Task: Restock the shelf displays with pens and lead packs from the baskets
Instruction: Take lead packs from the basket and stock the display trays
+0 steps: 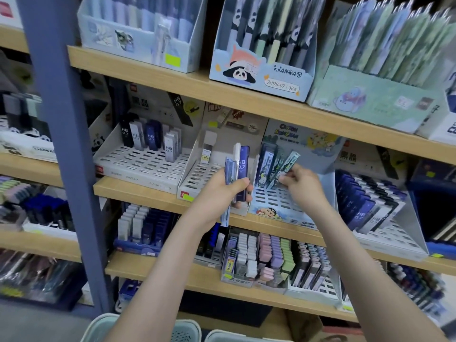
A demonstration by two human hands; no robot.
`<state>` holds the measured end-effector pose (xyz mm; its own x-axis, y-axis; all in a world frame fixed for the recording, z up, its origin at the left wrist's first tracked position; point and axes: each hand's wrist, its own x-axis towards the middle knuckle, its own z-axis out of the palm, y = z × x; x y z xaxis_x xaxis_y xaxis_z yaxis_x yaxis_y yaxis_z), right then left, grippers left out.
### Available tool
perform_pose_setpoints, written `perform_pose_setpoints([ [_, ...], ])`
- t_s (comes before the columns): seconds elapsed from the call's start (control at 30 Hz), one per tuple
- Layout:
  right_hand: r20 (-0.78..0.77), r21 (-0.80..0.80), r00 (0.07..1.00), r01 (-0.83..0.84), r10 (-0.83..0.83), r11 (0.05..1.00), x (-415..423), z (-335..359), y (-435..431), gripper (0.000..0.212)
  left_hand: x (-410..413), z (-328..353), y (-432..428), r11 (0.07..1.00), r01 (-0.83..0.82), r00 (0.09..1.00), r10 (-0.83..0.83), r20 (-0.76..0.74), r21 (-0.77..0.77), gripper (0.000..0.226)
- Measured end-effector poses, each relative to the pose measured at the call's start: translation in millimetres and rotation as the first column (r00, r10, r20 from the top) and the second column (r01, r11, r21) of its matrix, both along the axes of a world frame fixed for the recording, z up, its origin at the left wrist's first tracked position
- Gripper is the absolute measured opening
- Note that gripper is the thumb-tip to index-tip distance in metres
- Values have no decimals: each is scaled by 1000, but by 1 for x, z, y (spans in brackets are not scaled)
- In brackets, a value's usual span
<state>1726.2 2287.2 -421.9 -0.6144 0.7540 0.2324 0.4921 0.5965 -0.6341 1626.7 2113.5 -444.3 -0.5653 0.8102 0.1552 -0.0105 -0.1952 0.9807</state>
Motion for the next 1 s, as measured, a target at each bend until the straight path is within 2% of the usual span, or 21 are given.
perform_pose_setpoints([
  [0.3, 129, 91, 992, -11, -1, 996, -6, 6, 0, 8, 1, 0, 0, 1000, 11, 1000, -11, -2, 6, 8],
  [0.4, 165, 119, 986, -7, -13, 993, -9, 6, -1, 20, 2, -2, 1, 1000, 16, 1000, -16, -2, -10, 13],
  [0.5, 188, 120, 982, 0, -23, 993, -10, 7, -1, 11, 2, -3, 1, 1000, 18, 1000, -17, 7, -11, 13],
  [0.63, 184, 150, 982, 2, -30, 989, -11, 6, -5, 3, 1, -3, -2, 1000, 17, 1000, -17, 3, -1, 13],
  [0.73, 206, 207, 978, -21, -23, 978, -12, 4, -9, 6, -1, -2, -4, 1000, 8, 1000, -8, -4, 9, 10],
  [1.0, 185, 195, 983, -25, -11, 981, -13, -16, -1, 9, -2, -3, -6, 1000, 6, 1000, -6, -1, 24, 11],
])
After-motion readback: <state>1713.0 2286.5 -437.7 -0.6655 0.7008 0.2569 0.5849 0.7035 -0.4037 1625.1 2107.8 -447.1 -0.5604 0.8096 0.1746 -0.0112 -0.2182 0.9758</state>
